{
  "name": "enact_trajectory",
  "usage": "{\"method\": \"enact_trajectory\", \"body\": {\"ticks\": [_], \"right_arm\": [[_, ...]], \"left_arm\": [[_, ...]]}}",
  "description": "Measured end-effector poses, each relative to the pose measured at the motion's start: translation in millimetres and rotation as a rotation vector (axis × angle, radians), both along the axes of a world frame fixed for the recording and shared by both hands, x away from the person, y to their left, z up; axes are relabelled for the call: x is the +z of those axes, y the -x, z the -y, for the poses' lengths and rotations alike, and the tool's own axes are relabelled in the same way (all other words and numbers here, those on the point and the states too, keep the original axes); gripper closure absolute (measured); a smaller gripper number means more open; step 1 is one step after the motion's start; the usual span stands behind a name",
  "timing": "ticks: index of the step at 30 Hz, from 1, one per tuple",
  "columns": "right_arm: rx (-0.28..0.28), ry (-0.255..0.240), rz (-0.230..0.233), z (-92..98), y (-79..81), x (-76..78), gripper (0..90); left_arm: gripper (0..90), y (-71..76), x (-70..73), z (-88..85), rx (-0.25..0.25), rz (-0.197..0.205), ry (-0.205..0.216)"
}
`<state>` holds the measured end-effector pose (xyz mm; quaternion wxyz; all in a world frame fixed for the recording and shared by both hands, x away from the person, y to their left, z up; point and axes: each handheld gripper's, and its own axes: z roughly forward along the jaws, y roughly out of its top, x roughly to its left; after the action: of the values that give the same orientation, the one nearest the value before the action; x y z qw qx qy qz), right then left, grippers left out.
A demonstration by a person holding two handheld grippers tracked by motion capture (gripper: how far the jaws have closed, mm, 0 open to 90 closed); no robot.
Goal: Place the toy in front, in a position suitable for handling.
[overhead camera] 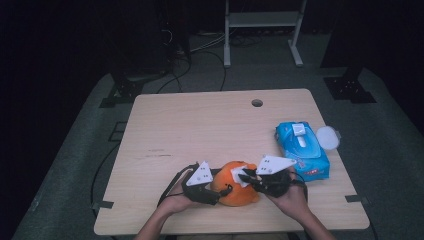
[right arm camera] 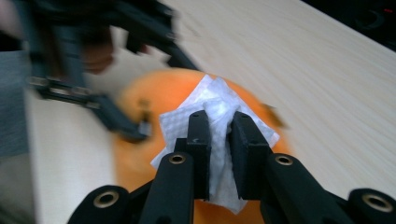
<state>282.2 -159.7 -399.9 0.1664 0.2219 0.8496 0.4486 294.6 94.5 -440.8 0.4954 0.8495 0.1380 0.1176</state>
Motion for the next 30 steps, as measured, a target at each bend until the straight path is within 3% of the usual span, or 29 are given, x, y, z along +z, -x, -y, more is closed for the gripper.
{"method": "enact_trajectory", "body": {"ticks": [1,3,6,8,9,11,12,13,15,16,23,25,27,28,29,30], "right_arm": [[0.000,0.000,0.000,0.0,0.0,0.0,77.7],[-0.028,-0.006,-0.021,10.1,-6.6,-2.6,77.8],[-0.014,-0.003,-0.047,15.9,-3.6,-7.6,77.9],[-0.003,-0.004,-0.045,15.1,-1.1,-7.5,77.9],[0.014,0.002,-0.036,12.2,2.6,-6.5,77.9],[0.017,0.006,-0.031,10.4,3.8,-5.8,77.9],[0.028,-0.005,-0.029,6.5,5.7,-3.8,77.9],[0.028,-0.005,-0.029,6.5,5.7,-3.8,77.9],[0.050,-0.032,-0.037,0.5,7.7,-1.3,77.8],[0.060,-0.021,-0.015,-5.4,9.7,1.3,77.8],[0.013,-0.037,-0.037,9.6,0.8,-0.2,77.8],[0.026,-0.034,-0.051,13.0,0.3,-1.9,77.9],[0.041,-0.011,-0.035,12.9,3.1,-3.2,78.0],[0.062,-0.015,-0.040,12.8,4.6,-4.3,78.1],[0.074,-0.017,-0.040,12.5,4.8,-4.6,78.0],[0.077,-0.013,-0.038,11.9,5.2,-4.3,78.0]], "left_arm": [[30.2,0.0,0.0,0.0,0.000,0.000,0.000],[26.4,-2.3,1.5,-0.9,0.009,-0.039,0.018],[14.3,-10.1,6.9,-5.5,0.031,-0.129,0.104],[13.7,-13.7,6.9,-6.7,0.056,-0.182,0.140],[20.8,-13.7,5.8,-6.4,0.052,-0.191,0.135],[23.3,-10.0,3.3,-3.5,0.040,-0.170,0.121],[26.2,-5.0,3.8,1.0,0.036,-0.140,0.093],[27.3,-5.0,3.8,1.0,0.036,-0.140,0.093],[27.9,1.7,4.2,8.1,0.018,-0.081,0.050],[28.4,5.0,5.8,10.3,0.016,-0.066,0.032],[28.3,4.3,6.9,3.7,-0.011,-0.094,0.041],[22.1,2.0,10.4,1.6,-0.032,-0.115,0.063],[17.5,-1.9,15.4,-2.2,-0.010,-0.125,0.085],[15.4,-5.5,16.5,-4.7,0.030,-0.139,0.113],[13.8,-5.5,16.5,-4.7,0.030,-0.139,0.113],[13.4,-8.5,12.6,-4.2,0.031,-0.166,0.108]]}}
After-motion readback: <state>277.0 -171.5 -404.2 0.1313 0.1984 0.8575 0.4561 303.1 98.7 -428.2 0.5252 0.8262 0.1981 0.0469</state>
